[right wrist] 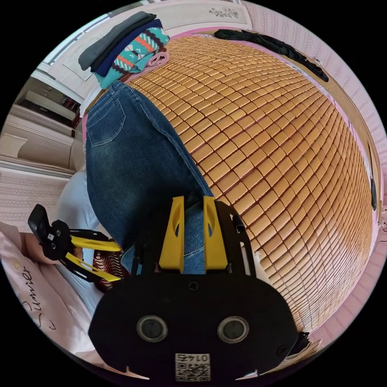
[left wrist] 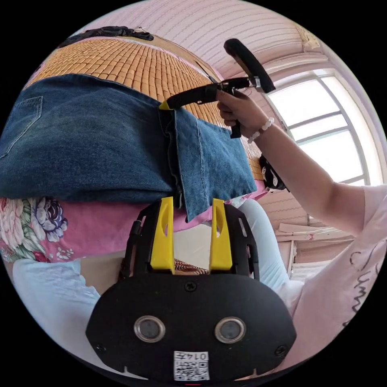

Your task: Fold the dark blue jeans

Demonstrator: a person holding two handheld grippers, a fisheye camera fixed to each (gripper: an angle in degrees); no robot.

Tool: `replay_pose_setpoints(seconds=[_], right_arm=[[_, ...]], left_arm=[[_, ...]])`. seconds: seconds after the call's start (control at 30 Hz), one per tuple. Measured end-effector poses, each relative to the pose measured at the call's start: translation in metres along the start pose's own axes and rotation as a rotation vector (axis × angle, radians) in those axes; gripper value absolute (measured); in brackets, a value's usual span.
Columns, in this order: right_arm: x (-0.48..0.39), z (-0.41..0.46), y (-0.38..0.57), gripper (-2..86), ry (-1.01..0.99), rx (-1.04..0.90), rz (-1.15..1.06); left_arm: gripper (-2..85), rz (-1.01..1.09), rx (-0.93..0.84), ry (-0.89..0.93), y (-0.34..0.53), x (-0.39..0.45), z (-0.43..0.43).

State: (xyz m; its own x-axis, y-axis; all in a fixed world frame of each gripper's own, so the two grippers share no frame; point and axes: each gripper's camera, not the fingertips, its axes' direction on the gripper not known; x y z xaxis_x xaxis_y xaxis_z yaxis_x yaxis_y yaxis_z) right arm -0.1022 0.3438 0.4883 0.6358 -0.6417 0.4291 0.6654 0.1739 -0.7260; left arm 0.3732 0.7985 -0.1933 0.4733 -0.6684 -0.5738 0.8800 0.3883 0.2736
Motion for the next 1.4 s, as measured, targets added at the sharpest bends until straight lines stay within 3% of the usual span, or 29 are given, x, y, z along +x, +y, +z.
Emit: replay_pose_setpoints(seconds=[0.07,0.23,0.4,0.6,0.67,0.8,0.87,0.93,1.0,1.07,1.17,1.4], right_arm=[[0.003,-0.002,0.004,5.0,-0.02,0.01,-0.003],[0.02,-0.033,0.033,2.1,-0.08,0.138,0.042],[0.029,-0.088,0.061,1.5,-0.099,0.262,0.077],[0.003,-0.171,0.041,1.4,-0.186,0.401,-0.065],[-0.023,-0.182,0.009,1.5,-0.202,0.414,-0.164],[-0.099,-0.189,-0.092,1.8,-0.243,0.458,-0.333],[-0.124,-0.172,-0.142,2.1,-0.209,0.448,-0.324],[-0.133,-0.133,-0.194,2.9,-0.162,0.433,-0.226],[-0.129,-0.105,-0.212,5.0,-0.213,0.294,-0.165],[-0.122,-0.096,-0.194,6.8,-0.268,0.287,-0.186],[-0.093,-0.095,-0.124,7.7,-0.185,0.299,-0.154],[0.009,-0.079,0.113,10.4,-0.121,0.228,0.358]], left_arm=[[9.4,-0.018,-0.008,-0.09,-0.003,0.003,0.0],[0.7,0.001,0.067,-0.041,0.005,0.003,-0.016],[-0.8,0.082,0.206,0.028,0.014,0.021,-0.057],[-0.9,0.076,0.421,0.018,0.034,0.01,-0.15],[-0.9,0.034,0.486,-0.032,0.047,-0.005,-0.185],[0.1,-0.064,0.654,-0.308,0.083,-0.049,-0.279],[2.2,-0.141,0.705,-0.445,0.09,-0.08,-0.304],[5.2,-0.283,0.715,-0.702,0.096,-0.129,-0.317],[6.3,-0.404,0.664,-0.716,0.102,-0.166,-0.315],[6.6,-0.444,0.656,-0.623,0.111,-0.186,-0.307],[6.5,-0.39,0.656,-0.537,0.117,-0.186,-0.284],[5.1,-0.034,0.533,-0.369,0.087,-0.112,-0.195]])
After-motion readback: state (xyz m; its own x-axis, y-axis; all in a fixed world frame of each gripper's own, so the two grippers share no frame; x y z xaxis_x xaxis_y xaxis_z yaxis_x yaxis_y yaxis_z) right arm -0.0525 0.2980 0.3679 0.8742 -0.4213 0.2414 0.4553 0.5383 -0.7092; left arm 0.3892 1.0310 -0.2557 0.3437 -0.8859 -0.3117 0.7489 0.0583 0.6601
